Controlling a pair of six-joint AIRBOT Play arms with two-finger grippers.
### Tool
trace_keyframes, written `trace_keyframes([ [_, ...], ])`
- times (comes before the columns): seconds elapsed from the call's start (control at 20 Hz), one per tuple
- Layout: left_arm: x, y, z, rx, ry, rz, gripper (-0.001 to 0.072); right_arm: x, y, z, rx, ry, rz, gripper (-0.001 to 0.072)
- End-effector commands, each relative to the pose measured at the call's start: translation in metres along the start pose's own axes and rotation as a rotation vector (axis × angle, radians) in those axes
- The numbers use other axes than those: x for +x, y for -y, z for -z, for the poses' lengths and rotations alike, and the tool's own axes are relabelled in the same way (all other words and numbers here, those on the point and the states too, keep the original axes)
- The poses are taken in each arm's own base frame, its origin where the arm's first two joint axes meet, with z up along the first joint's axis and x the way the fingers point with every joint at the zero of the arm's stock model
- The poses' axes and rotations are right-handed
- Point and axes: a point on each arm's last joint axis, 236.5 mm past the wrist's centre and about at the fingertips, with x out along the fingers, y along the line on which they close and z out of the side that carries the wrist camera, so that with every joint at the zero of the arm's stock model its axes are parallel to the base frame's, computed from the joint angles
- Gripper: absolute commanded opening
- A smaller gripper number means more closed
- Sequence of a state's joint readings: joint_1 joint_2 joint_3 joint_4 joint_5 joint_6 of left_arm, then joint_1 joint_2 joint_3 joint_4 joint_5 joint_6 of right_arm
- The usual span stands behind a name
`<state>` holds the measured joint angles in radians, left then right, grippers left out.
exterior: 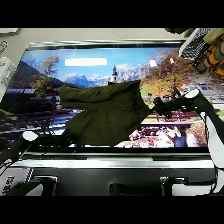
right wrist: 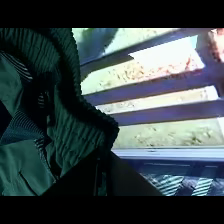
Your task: Fold the clothes and pants, and hang the long-sleeved shirts on hangers.
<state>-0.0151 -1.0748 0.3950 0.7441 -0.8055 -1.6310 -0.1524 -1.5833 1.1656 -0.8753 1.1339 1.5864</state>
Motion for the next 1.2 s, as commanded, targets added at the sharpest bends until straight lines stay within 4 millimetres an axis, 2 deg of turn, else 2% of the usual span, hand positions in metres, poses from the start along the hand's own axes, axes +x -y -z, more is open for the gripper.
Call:
trace_keyframes([
  [0.0,0.005,0.015,-0.014,-0.036,0.053,0.047,0.0013,-0.003,-0.002,0.008,-0.007,-0.026,0.000,0.0036],
  [0.15,-0.019,0.033,-0.037,-0.019,0.078,0.100,0.0012,-0.018,0.001,0.020,-0.017,-0.046,0.047,0.0036],
  [0.35,-0.083,0.049,-0.071,-0.083,0.074,0.198,0.0012,-0.061,0.022,0.048,-0.030,-0.067,0.217,0.0036],
  [0.5,-0.129,0.051,-0.097,-0.089,0.116,0.243,0.0012,-0.092,0.018,0.063,-0.048,-0.033,0.260,0.0036],
  [0.6,-0.141,0.047,-0.109,-0.089,0.135,0.238,0.0012,-0.104,0.010,0.065,-0.051,0.005,0.251,0.0036],
  [0.7,-0.134,0.043,-0.111,-0.103,0.116,0.231,0.0013,-0.105,0.008,0.066,-0.043,0.011,0.246,0.0036],
  [1.0,-0.075,0.050,-0.089,-0.029,-0.045,0.176,0.0016,-0.083,0.008,0.053,-0.010,0.075,0.182,0.0036],
  [1.1,-0.058,0.050,-0.088,-0.021,-0.057,0.156,0.0100,-0.073,0.009,0.052,0.013,0.088,0.152,0.0036],
  [1.15,-0.052,0.050,-0.090,-0.020,-0.054,0.148,0.0119,-0.069,0.011,0.051,0.006,0.095,0.154,0.0036],
])
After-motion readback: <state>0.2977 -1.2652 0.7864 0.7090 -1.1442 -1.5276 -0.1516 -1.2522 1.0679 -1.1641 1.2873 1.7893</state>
